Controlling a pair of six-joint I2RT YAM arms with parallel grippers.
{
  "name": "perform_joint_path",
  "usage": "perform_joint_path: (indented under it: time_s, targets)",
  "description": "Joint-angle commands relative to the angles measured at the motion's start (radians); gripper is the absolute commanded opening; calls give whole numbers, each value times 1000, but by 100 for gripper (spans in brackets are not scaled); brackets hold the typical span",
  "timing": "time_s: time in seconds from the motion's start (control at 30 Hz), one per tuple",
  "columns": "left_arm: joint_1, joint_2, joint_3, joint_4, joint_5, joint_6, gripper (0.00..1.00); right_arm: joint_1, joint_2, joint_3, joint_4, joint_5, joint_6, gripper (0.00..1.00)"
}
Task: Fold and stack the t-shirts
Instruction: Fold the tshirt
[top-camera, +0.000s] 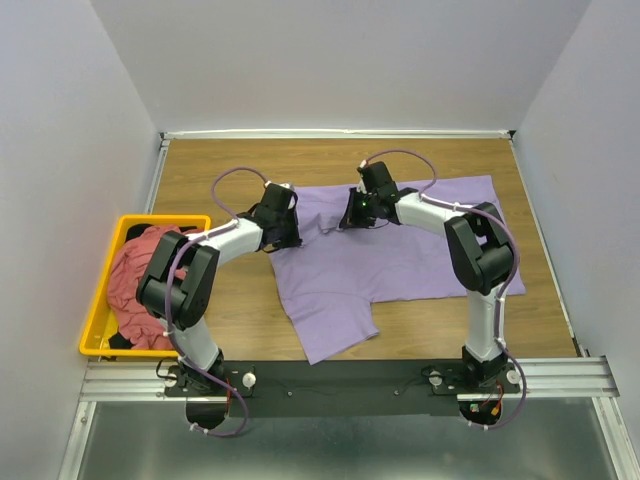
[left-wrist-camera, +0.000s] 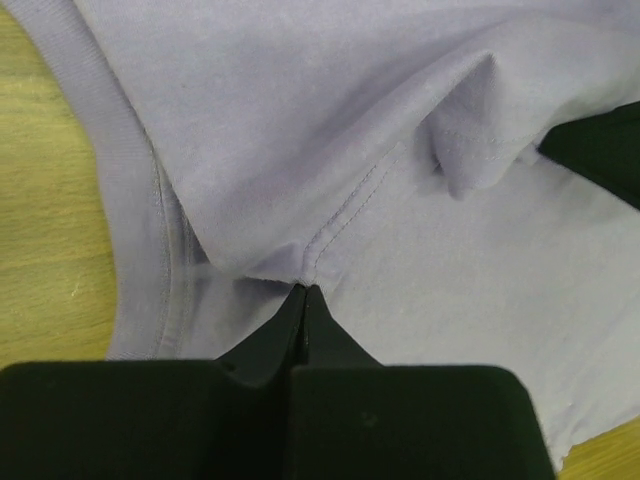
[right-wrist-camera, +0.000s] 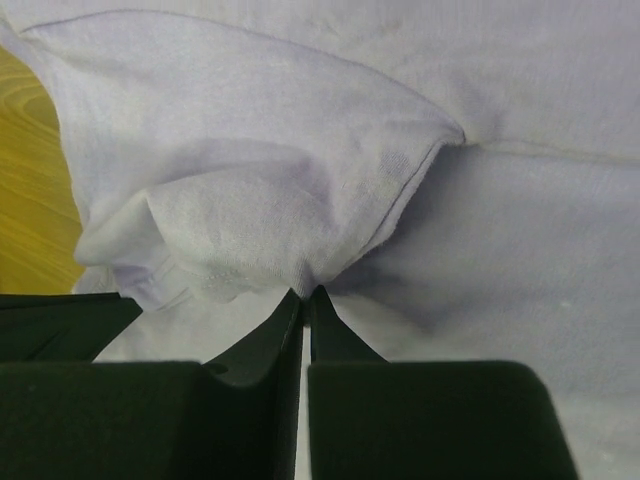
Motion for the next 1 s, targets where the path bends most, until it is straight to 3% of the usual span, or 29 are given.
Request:
perform_joint_path:
  time_s: [0.0,0.37,0.53,0.97]
  targets:
    - [4,-45,34,-70,-9,17,0,4,-15,75,-111,56,-96,11]
    - [6,-85,48,-179,60,61,0,-5,1,157,-302,81,-255,15]
    - [9,-71,49,-202,112,83,0,-5,8,189,-385,84,-287,20]
    - [15,-68,88,-269,198,115,0,-6,44,252,-497,70,-326,20]
